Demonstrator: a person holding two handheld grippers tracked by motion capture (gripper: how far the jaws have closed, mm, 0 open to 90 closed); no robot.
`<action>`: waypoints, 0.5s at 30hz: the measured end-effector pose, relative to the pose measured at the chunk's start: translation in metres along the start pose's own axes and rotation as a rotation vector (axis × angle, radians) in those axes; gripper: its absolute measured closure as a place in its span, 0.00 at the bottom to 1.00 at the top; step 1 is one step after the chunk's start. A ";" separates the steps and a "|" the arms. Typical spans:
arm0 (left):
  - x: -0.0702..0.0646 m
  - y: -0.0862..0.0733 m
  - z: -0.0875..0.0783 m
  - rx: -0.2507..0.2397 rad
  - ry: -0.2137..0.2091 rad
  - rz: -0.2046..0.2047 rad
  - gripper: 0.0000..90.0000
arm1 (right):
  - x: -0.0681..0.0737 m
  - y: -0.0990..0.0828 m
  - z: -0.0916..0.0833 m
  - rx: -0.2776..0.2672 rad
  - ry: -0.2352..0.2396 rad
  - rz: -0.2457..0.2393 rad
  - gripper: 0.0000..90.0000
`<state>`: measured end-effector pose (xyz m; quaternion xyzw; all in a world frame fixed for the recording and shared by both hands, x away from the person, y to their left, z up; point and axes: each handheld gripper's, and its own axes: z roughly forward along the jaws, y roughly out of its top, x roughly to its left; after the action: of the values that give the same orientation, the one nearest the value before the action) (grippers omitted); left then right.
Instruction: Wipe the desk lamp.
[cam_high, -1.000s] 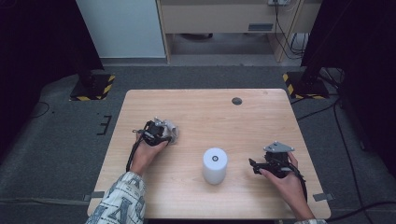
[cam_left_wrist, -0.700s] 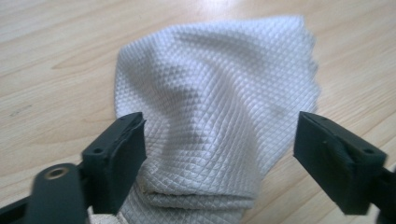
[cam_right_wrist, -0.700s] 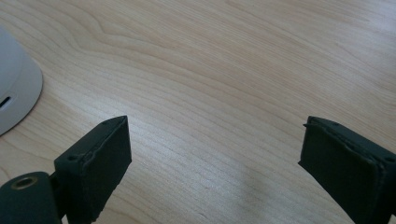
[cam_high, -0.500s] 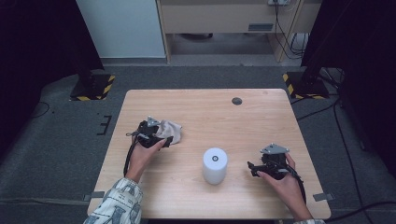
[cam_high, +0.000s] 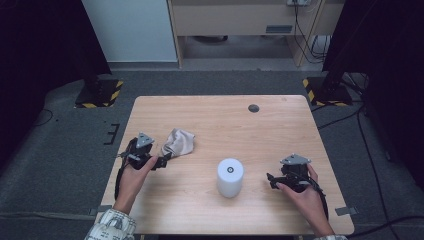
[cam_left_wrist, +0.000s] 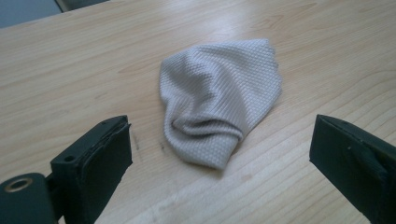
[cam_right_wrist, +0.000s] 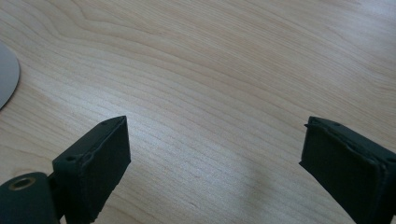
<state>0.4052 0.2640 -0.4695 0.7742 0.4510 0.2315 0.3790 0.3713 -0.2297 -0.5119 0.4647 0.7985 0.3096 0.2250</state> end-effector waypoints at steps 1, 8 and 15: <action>0.001 -0.002 -0.002 -0.001 0.006 -0.004 0.06 | 0.000 0.000 0.000 -0.001 -0.003 0.002 0.09; 0.005 -0.020 -0.006 0.034 0.055 0.004 0.06 | -0.004 -0.001 0.002 0.010 0.004 0.023 0.08; 0.001 -0.039 -0.006 0.147 0.070 -0.018 0.08 | -0.011 -0.002 0.001 0.006 0.011 0.059 0.08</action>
<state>0.3816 0.2786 -0.4968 0.7874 0.4866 0.2213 0.3071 0.3757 -0.2396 -0.5129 0.4871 0.7865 0.3163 0.2097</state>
